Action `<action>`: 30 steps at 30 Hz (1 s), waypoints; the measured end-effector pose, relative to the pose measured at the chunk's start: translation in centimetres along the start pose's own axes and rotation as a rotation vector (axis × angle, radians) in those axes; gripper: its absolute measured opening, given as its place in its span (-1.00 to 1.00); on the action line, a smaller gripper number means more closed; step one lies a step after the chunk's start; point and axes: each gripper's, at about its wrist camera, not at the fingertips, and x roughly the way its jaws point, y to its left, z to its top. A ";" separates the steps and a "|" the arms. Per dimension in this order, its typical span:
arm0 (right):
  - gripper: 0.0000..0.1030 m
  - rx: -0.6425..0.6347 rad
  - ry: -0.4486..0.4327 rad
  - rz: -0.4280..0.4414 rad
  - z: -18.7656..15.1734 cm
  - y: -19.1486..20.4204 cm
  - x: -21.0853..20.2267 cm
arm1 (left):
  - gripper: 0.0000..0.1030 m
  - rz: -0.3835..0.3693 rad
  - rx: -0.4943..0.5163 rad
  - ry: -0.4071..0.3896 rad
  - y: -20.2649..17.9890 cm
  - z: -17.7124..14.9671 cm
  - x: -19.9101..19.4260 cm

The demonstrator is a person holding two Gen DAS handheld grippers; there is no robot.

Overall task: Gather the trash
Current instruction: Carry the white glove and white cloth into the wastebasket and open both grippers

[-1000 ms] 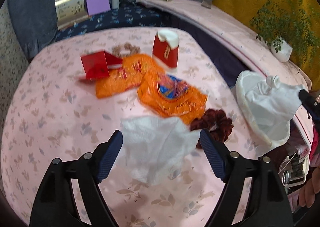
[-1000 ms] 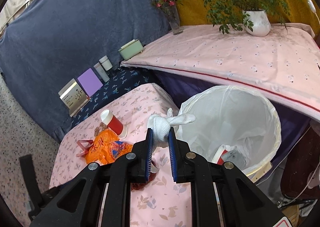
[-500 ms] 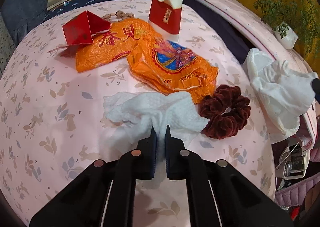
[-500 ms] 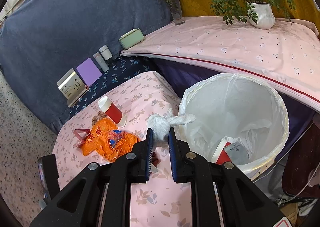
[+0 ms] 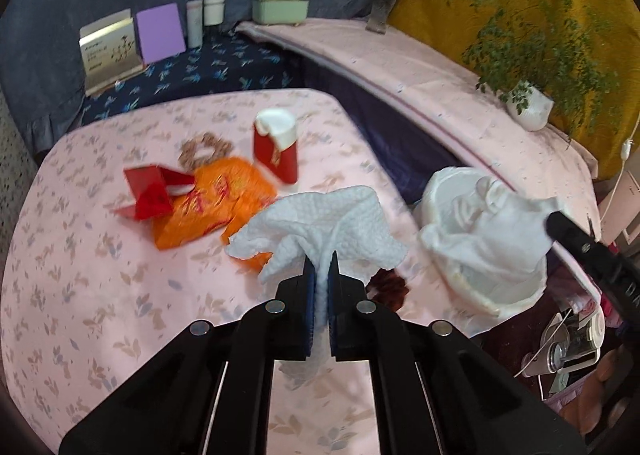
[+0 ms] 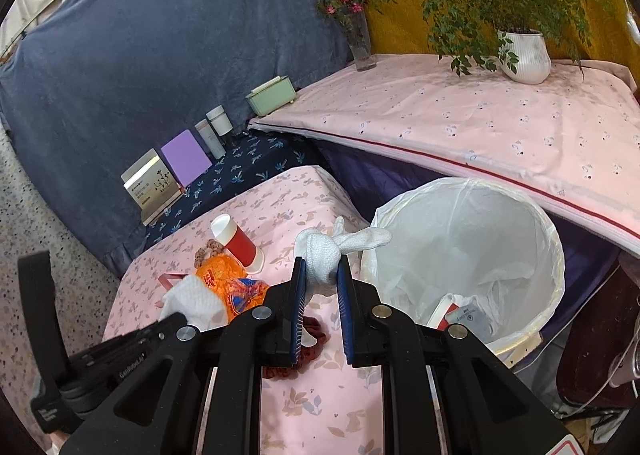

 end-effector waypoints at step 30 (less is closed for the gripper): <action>-0.71 0.170 -0.037 -0.168 1.0 -11.4 -0.9 | -0.88 -0.186 0.259 0.091 -16.3 2.3 8.1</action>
